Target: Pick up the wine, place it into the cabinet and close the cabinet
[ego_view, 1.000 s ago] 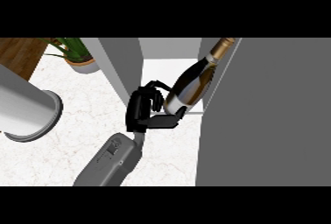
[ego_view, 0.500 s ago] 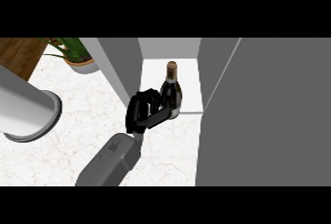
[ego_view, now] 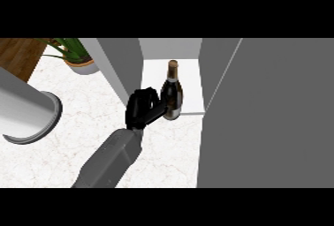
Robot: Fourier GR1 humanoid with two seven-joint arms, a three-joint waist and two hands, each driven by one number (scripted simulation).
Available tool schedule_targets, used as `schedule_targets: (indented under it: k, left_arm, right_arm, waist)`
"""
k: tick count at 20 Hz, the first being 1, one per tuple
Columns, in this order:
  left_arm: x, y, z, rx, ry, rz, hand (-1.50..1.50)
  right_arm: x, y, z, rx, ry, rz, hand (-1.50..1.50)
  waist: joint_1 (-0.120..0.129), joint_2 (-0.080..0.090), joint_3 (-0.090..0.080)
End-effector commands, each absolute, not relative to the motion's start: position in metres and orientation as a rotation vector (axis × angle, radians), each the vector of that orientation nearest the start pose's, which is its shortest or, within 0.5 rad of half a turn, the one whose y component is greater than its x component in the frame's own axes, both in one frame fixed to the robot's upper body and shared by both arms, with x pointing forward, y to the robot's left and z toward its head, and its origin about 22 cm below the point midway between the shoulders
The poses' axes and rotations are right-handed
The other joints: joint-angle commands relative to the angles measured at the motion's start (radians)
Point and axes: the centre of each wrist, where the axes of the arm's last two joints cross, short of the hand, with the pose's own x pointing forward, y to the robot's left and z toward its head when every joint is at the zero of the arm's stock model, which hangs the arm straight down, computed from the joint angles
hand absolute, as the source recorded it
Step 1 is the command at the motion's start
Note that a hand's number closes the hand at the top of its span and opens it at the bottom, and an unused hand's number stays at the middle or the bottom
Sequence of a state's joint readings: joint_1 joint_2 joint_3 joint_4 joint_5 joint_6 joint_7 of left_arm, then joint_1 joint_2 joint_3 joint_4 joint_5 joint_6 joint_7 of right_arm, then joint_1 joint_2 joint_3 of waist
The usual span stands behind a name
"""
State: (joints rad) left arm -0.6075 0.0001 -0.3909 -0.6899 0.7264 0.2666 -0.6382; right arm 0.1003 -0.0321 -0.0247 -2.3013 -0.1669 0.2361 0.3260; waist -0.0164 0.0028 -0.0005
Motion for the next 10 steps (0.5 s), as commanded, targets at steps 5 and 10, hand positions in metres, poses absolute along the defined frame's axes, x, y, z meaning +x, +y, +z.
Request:
schedule_targets:
  k: [5,10]
  left_arm:
    - [0.360,0.108,-0.051,-0.272,-1.672,0.197,1.50]
    - [0.360,0.092,-0.038,-0.293,-1.666,0.252,1.50]
  right_arm:
    - [0.162,-0.235,0.153,0.202,-1.885,0.210,-1.50]
    - [0.160,-0.254,0.147,0.207,-1.877,0.212,-1.50]
  waist:
    - [-0.011,0.002,0.000]
    - [-0.020,0.002,0.000]
